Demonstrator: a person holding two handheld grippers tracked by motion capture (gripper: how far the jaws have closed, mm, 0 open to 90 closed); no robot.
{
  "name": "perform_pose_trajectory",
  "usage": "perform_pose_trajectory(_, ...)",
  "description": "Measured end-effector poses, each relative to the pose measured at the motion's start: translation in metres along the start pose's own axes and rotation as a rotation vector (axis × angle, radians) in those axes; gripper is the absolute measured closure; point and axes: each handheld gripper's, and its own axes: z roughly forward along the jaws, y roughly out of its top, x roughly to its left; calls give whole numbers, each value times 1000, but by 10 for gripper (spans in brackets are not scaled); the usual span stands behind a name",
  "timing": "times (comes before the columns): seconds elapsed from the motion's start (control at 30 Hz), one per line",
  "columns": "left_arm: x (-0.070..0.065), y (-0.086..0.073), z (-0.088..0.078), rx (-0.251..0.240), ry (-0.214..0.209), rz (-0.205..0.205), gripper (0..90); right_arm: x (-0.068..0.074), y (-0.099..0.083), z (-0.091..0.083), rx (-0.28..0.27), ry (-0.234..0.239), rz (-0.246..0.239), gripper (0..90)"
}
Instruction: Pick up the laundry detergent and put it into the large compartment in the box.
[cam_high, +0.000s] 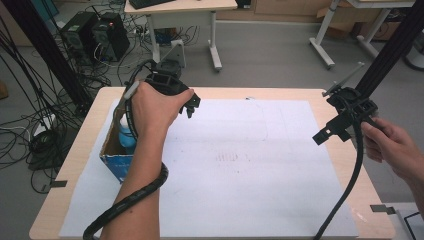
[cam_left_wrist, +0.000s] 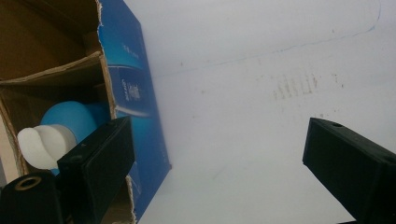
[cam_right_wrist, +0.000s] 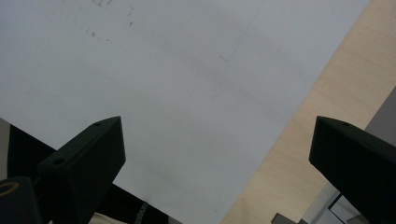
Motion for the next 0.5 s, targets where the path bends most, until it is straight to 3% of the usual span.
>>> perform_pose_trajectory(0.5,5,1,5,3,-2,-6,97,2,5,3,10,-8,-3,37)
